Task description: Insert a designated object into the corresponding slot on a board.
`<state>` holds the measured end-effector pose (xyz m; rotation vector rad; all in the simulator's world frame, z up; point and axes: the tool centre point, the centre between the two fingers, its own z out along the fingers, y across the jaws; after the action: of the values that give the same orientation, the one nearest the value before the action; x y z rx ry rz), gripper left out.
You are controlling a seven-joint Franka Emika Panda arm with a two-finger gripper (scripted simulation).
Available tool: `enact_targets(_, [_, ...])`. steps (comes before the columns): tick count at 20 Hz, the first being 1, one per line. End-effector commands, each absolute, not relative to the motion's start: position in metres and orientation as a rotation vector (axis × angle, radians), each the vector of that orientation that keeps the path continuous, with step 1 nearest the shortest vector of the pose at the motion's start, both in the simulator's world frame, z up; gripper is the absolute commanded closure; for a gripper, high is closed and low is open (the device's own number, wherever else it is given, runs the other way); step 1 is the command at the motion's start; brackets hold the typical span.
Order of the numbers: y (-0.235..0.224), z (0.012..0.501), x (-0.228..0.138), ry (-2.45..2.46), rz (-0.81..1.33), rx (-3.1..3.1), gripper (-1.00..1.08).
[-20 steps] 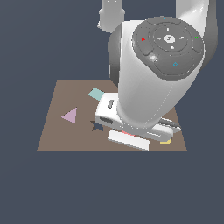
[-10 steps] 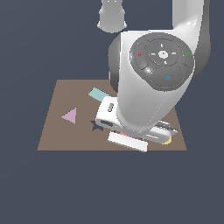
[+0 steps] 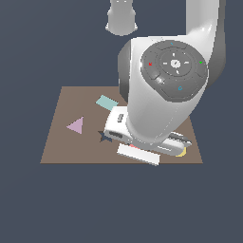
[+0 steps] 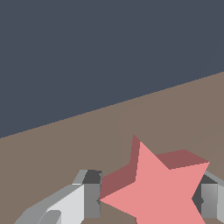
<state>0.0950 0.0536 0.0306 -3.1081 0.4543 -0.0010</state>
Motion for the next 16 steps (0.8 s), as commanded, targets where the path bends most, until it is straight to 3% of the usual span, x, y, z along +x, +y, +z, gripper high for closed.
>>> enact_targets(1, [0.0531,0.0299,0.0948,0.455,0.000,-3.108,1.08])
enact_targets(16, [0.0506,0.0334,0.0970,0.535,0.001,-3.096,1.08])
